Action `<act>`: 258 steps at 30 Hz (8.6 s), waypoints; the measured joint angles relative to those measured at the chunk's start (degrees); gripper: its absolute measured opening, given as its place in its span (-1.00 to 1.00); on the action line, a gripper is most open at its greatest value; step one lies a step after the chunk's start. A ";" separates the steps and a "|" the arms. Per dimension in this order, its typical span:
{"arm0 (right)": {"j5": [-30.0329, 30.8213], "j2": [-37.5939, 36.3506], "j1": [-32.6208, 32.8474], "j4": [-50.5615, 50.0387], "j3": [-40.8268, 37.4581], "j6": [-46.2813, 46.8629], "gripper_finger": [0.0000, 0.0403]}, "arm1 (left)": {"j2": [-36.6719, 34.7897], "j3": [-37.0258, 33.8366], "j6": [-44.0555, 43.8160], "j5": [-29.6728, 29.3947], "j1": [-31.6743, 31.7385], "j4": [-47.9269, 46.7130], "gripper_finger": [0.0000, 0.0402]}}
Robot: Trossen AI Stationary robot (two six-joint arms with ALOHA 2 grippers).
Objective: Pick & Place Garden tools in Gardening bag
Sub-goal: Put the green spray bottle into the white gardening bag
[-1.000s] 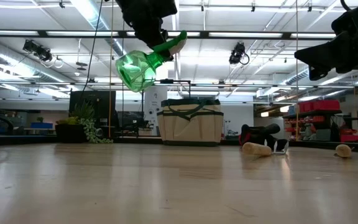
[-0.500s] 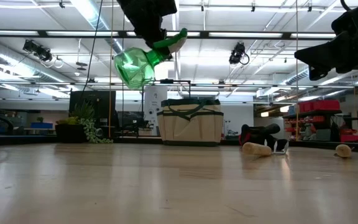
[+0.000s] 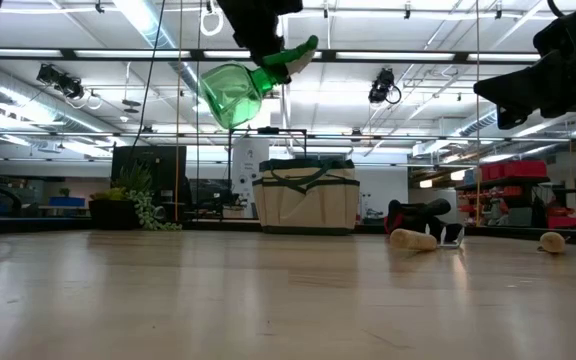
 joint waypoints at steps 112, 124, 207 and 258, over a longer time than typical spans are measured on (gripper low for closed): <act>6.03 34.30 0.01 -7.05 35.65 31.44 -0.97 | 9.23 2.33 1.87 0.55 -0.11 -8.73 -0.26; 6.07 40.91 -1.20 -6.96 35.60 44.86 -0.79 | 9.23 2.33 2.36 0.53 -0.11 -8.72 -0.26; -8.87 89.31 -10.74 37.07 41.33 70.69 0.37 | 9.20 2.33 3.84 0.68 -0.11 -7.52 -0.26; -14.76 89.29 -12.38 28.21 43.41 72.61 -0.41 | 9.18 2.33 3.78 0.04 -0.12 -8.20 -0.26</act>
